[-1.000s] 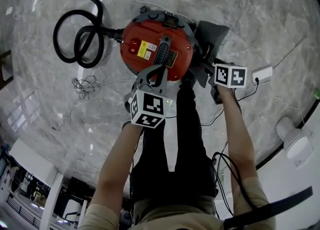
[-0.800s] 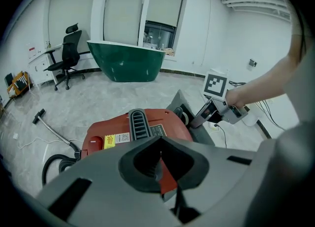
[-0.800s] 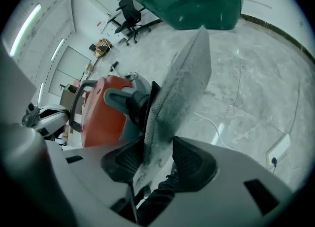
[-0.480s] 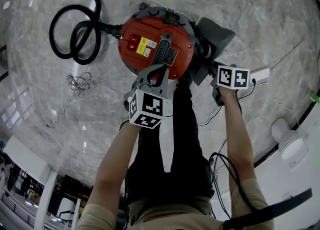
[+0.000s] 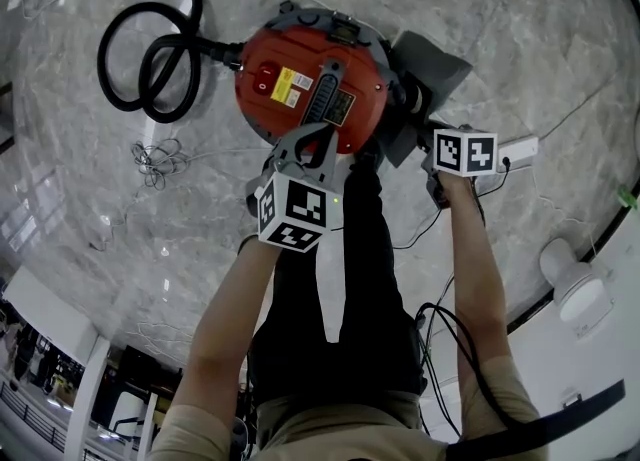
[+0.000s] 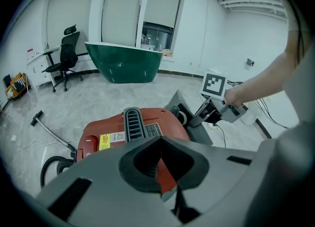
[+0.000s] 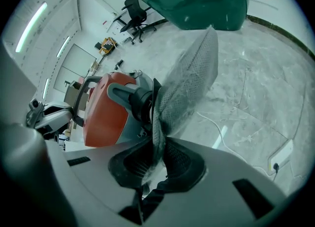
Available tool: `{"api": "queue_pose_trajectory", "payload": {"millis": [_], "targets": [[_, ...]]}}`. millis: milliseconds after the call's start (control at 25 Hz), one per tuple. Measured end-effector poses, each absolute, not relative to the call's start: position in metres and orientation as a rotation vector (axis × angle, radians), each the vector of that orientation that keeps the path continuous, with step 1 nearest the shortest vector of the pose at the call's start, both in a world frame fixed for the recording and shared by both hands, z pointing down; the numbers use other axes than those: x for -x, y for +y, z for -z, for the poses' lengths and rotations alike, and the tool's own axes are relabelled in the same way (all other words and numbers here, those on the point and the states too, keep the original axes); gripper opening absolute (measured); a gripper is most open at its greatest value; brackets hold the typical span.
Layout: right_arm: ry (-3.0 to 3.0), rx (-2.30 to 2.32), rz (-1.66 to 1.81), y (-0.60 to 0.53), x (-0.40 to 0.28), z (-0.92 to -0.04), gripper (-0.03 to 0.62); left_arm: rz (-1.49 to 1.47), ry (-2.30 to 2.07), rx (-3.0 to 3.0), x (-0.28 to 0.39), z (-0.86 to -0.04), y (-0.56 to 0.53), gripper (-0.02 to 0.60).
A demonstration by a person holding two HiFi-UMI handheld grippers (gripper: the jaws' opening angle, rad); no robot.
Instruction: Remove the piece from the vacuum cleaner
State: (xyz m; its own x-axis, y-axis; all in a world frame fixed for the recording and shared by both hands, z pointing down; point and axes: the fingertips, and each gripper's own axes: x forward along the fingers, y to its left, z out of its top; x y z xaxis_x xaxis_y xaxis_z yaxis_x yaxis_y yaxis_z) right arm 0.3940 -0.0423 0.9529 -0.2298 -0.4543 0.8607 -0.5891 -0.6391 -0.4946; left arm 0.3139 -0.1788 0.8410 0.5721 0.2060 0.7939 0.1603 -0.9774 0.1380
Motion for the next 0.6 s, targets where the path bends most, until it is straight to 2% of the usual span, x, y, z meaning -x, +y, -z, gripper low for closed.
{"api": "queue_pose_trajectory", "payload": {"millis": [600], "targets": [[-1.341, -1.881, -1.928, -0.0370, -0.3938, -0.9590, 0.038, -1.400, 0.348, -2.751, -0.3165, -0.8467, -0.1740, 0.005]]}}
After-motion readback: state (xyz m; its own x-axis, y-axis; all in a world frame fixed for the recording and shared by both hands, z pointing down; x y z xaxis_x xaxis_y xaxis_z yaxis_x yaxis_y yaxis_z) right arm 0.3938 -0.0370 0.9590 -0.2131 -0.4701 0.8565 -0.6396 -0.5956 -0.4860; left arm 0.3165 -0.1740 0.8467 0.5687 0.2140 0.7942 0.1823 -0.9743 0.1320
